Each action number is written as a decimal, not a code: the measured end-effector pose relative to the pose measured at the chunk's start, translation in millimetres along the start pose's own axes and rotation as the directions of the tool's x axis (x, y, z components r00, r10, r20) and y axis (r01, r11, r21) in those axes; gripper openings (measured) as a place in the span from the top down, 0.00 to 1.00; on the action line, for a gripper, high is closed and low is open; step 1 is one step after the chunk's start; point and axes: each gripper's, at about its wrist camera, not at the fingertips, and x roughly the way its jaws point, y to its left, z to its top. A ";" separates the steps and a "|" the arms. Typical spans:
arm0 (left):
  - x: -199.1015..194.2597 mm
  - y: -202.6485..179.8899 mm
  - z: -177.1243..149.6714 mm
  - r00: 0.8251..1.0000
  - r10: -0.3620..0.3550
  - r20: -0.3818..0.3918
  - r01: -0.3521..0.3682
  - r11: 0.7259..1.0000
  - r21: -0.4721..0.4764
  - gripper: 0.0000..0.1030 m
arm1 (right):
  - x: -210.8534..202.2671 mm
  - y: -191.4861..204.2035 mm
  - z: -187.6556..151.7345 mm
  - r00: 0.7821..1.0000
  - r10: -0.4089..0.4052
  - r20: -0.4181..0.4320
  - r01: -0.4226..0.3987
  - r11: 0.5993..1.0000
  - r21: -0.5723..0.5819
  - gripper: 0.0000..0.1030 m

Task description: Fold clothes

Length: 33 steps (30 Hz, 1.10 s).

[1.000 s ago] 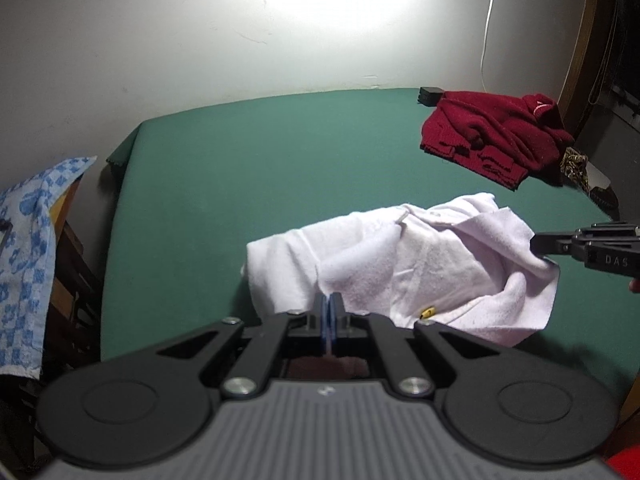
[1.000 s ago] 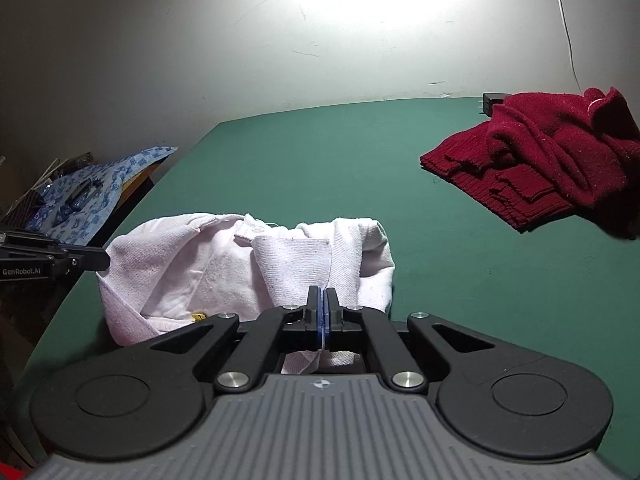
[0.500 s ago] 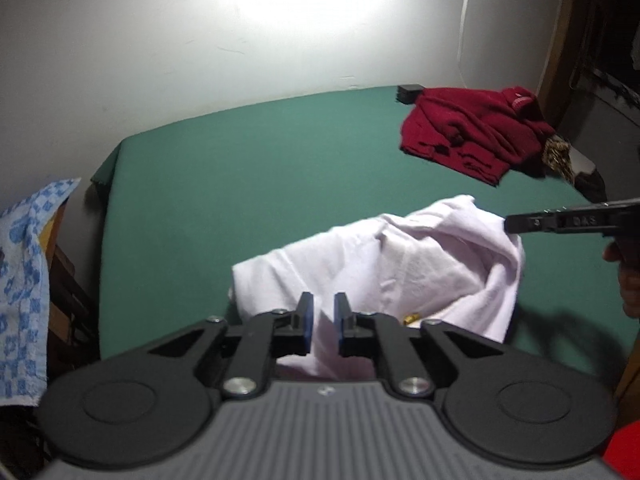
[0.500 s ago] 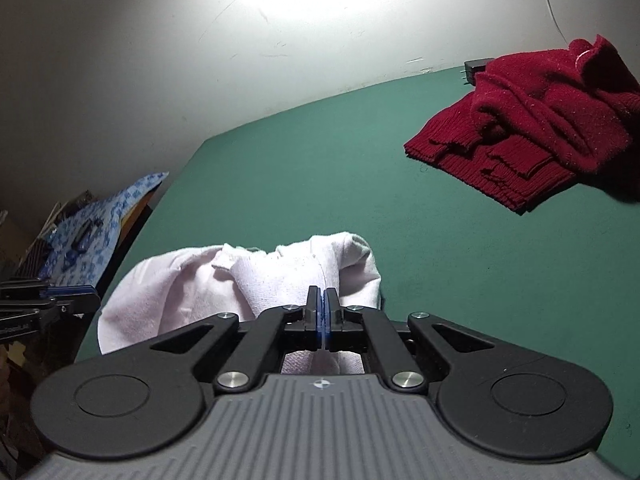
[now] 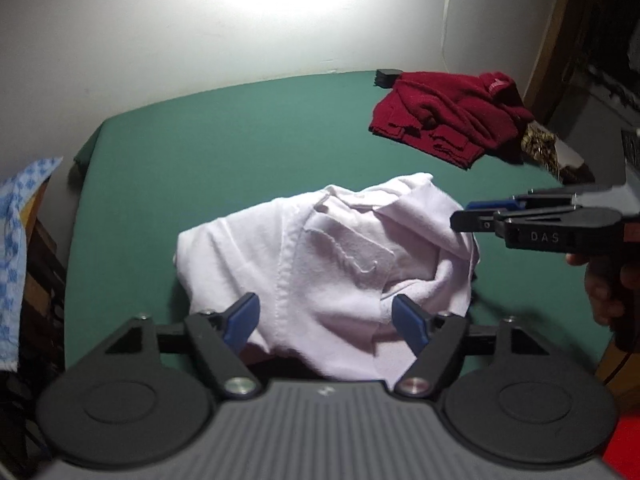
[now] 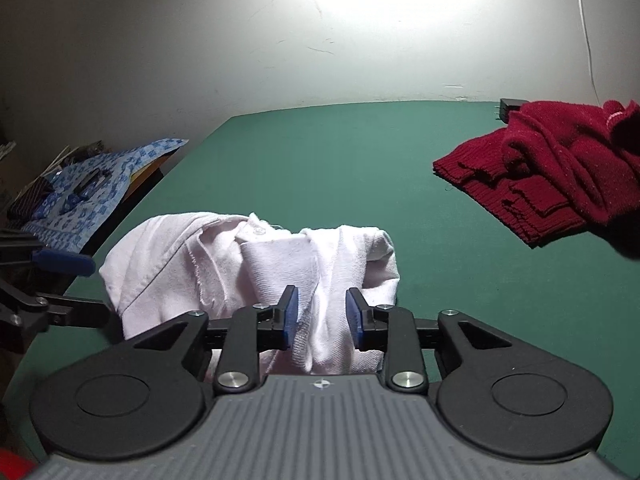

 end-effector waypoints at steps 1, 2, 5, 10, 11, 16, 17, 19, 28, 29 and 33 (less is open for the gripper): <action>3.2 -8.3 -2.2 1.000 -0.005 -0.003 0.005 0.999 0.042 0.23 | -1.8 4.4 -1.7 1.000 0.010 -0.002 -0.010 0.999 -0.031 0.61; 7.5 -16.1 -4.7 1.000 -0.003 -0.007 0.003 0.996 0.084 0.22 | -3.2 10.6 -4.2 1.000 0.014 -0.003 -0.014 0.997 -0.073 0.60; 25.6 -36.2 -11.4 0.999 0.046 -0.020 -0.041 0.978 0.207 0.22 | 0.1 22.0 -10.9 1.000 -0.015 -0.012 0.013 0.987 -0.158 0.61; 50.1 -46.2 -10.1 0.996 0.081 -0.036 -0.067 0.954 0.291 0.34 | 5.8 28.4 -15.7 0.999 -0.048 0.002 0.047 0.983 -0.178 0.65; 52.4 -44.1 -8.7 0.997 0.069 -0.037 -0.056 0.957 0.283 0.36 | 5.5 28.3 -15.8 0.999 -0.052 0.010 0.053 0.983 -0.173 0.67; 58.9 -27.9 -5.9 0.999 0.028 -0.042 -0.018 0.975 0.220 0.54 | 4.1 18.9 -14.5 0.995 -0.088 0.046 0.093 0.989 -0.118 0.86; 59.2 -25.0 -5.7 0.999 0.022 -0.046 -0.012 0.978 0.209 0.57 | 4.0 15.1 -13.7 0.995 -0.083 0.049 0.086 0.993 -0.083 0.87; 61.4 -19.5 -5.4 0.998 0.007 -0.062 0.005 0.983 0.184 0.67 | 5.5 11.6 -13.5 0.996 -0.076 0.048 0.078 0.996 -0.047 0.93; 42.7 -4.1 -2.0 0.999 -0.017 -0.028 0.018 0.999 0.042 0.98 | 3.0 1.7 -9.9 0.999 -0.024 0.034 0.022 0.998 0.052 0.95; 35.9 2.5 0.9 1.000 -0.024 -0.012 0.024 1.000 0.005 0.98 | 1.9 -3.9 -7.8 1.000 -0.003 0.031 0.000 0.995 0.100 0.95; 13.4 39.0 9.4 0.998 -0.029 0.047 0.037 0.984 -0.175 0.98 | 1.4 -32.3 -2.3 0.995 0.090 0.051 -0.102 0.932 0.349 0.96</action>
